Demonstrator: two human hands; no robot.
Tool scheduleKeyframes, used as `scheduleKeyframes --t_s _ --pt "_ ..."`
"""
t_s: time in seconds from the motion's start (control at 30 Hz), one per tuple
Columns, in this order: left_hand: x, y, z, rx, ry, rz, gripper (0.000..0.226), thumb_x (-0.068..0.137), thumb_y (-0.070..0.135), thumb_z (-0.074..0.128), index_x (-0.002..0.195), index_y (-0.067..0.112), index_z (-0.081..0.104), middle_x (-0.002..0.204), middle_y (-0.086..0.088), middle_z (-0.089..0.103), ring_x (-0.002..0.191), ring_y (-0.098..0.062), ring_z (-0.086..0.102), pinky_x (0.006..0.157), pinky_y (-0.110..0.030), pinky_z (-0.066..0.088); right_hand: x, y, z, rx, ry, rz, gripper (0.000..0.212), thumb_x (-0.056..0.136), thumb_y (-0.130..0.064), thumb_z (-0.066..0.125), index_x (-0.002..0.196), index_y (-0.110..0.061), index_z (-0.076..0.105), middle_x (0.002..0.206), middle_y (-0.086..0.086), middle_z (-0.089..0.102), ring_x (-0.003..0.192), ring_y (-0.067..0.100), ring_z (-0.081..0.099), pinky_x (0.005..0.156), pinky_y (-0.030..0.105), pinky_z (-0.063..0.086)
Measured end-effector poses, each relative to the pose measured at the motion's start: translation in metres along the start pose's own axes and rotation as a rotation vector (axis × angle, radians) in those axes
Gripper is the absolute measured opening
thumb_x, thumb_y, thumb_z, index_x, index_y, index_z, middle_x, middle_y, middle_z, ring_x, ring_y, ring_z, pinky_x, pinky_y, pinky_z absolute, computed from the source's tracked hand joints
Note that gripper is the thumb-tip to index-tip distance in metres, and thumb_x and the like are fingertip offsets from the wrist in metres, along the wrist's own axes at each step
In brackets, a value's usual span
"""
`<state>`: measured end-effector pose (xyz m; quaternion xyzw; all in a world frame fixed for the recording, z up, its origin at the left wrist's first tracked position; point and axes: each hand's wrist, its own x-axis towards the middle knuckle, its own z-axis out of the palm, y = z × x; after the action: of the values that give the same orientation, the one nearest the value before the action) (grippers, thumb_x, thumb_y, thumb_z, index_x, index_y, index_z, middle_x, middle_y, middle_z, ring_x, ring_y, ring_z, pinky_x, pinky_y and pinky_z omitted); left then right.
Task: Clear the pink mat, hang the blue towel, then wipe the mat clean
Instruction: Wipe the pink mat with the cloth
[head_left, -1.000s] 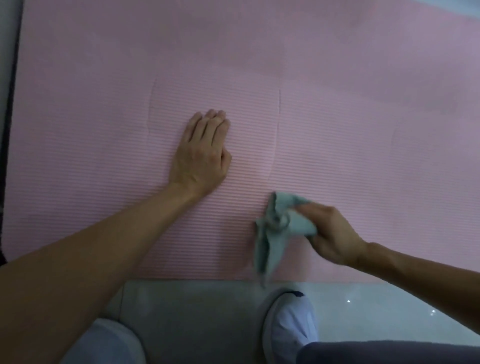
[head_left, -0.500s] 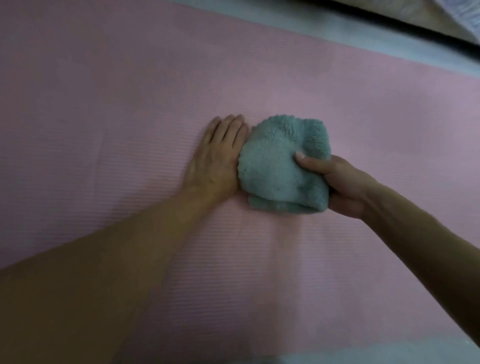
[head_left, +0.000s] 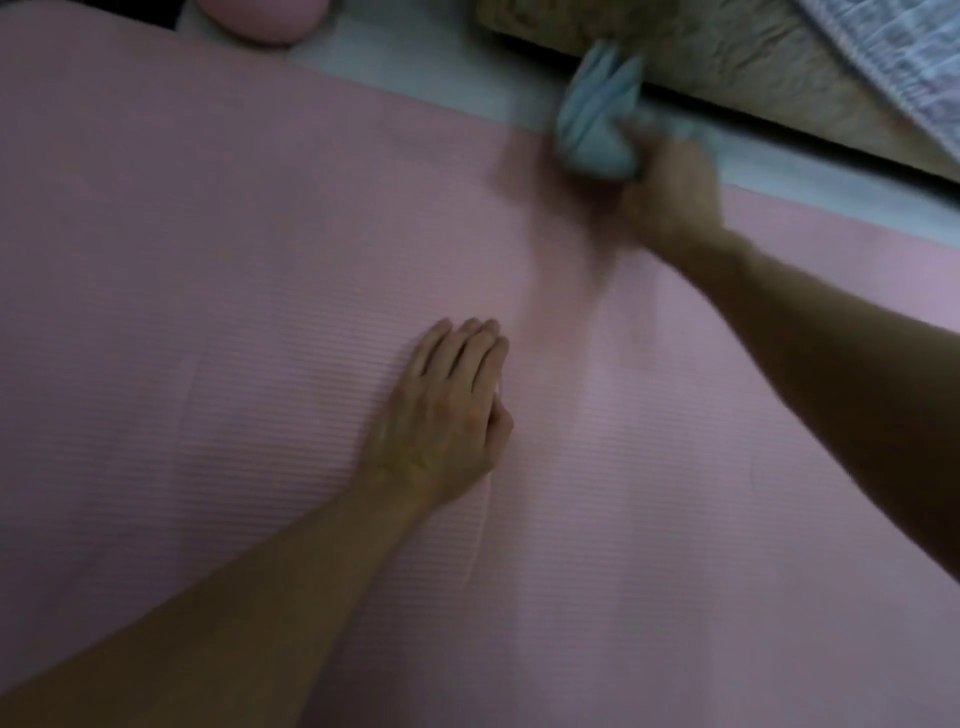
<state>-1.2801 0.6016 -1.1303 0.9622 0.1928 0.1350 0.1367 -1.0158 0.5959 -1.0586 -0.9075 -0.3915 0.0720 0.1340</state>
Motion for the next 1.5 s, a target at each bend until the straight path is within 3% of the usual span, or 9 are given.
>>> scheduleKeyframes --t_s 0.07,0.17,0.33,0.47,0.63,0.87,1.1,1.23,1.5 --pt "0.0 -0.001 0.0 0.003 0.001 -0.005 0.05 0.085 0.019 0.046 0.13 -0.001 0.057 0.137 -0.015 0.055 0.128 -0.03 0.051 0.112 -0.047 0.033 -0.007 0.0 0.025 -0.161 -0.196 0.035 0.062 0.089 -0.007 0.042 0.149 -0.021 0.037 0.157 0.009 0.029 0.144 0.03 0.027 0.119 0.04 0.018" --pt "0.0 -0.001 0.001 0.014 0.004 -0.012 0.049 0.085 0.018 0.046 0.129 -0.001 0.058 0.137 -0.015 0.056 0.127 -0.03 0.052 0.112 -0.047 0.034 -0.023 -0.013 0.031 -0.118 -0.14 0.082 0.064 0.091 -0.004 0.037 0.152 -0.025 0.031 0.161 0.009 0.019 0.145 0.035 0.022 0.12 0.042 0.016" --pt "-0.001 0.0 0.0 -0.002 0.025 -0.016 0.05 0.084 0.018 0.047 0.128 -0.001 0.058 0.136 -0.015 0.056 0.125 -0.031 0.053 0.111 -0.047 0.035 -0.066 -0.012 0.033 -0.105 -0.133 -0.013 0.072 0.081 0.002 0.041 0.149 -0.021 0.037 0.158 0.01 0.027 0.145 0.035 0.022 0.119 0.045 0.017" --pt "0.0 0.002 -0.001 0.009 0.04 -0.012 0.049 0.082 0.017 0.049 0.125 -0.002 0.06 0.131 -0.015 0.059 0.122 -0.031 0.055 0.11 -0.047 0.037 -0.128 -0.008 0.043 -0.053 -0.122 -0.05 0.077 0.07 -0.005 0.038 0.147 -0.017 0.042 0.154 0.01 0.035 0.146 0.034 0.022 0.119 0.049 0.015" --pt "-0.001 0.0 -0.003 0.011 0.01 0.005 0.047 0.082 0.023 0.051 0.121 -0.002 0.061 0.126 -0.017 0.061 0.119 -0.033 0.055 0.112 -0.047 0.035 -0.22 -0.015 0.053 0.0 -0.102 -0.048 0.077 0.069 -0.007 0.049 0.145 -0.016 0.044 0.151 0.008 0.039 0.145 0.032 0.025 0.116 0.055 0.021" --pt "-0.003 -0.001 -0.005 0.019 -0.038 0.038 0.049 0.085 0.017 0.044 0.128 -0.002 0.057 0.134 -0.017 0.057 0.125 -0.032 0.052 0.113 -0.046 0.032 -0.352 -0.04 0.055 0.092 -0.131 -0.012 0.072 0.072 -0.014 0.039 0.144 -0.018 0.045 0.153 0.001 0.039 0.147 0.026 0.023 0.114 0.055 0.024" --pt "-0.009 0.006 -0.007 0.085 -0.115 0.019 0.046 0.097 0.015 0.033 0.136 -0.005 0.048 0.14 -0.02 0.05 0.132 -0.034 0.045 0.115 -0.048 0.029 -0.358 -0.043 0.061 0.035 -0.121 -0.015 0.062 0.083 -0.018 0.044 0.145 -0.018 0.043 0.151 0.004 0.04 0.145 0.029 0.027 0.114 0.056 0.026" --pt "-0.051 0.028 -0.018 0.013 -0.114 -0.093 0.049 0.088 0.011 0.035 0.132 -0.005 0.051 0.139 -0.021 0.05 0.131 -0.036 0.045 0.114 -0.051 0.031 -0.357 -0.039 0.06 0.002 -0.139 -0.043 0.07 0.076 -0.014 0.049 0.145 -0.017 0.043 0.149 0.005 0.043 0.144 0.03 0.03 0.114 0.055 0.029" --pt "-0.13 0.038 -0.025 0.005 -0.17 -0.058 0.048 0.092 0.014 0.036 0.135 -0.005 0.05 0.146 -0.02 0.044 0.137 -0.034 0.04 0.115 -0.05 0.03 -0.376 -0.051 0.049 0.099 -0.168 0.051 0.059 0.085 -0.015 0.035 0.142 -0.019 0.049 0.148 0.002 0.043 0.144 0.023 0.03 0.119 0.047 0.022"
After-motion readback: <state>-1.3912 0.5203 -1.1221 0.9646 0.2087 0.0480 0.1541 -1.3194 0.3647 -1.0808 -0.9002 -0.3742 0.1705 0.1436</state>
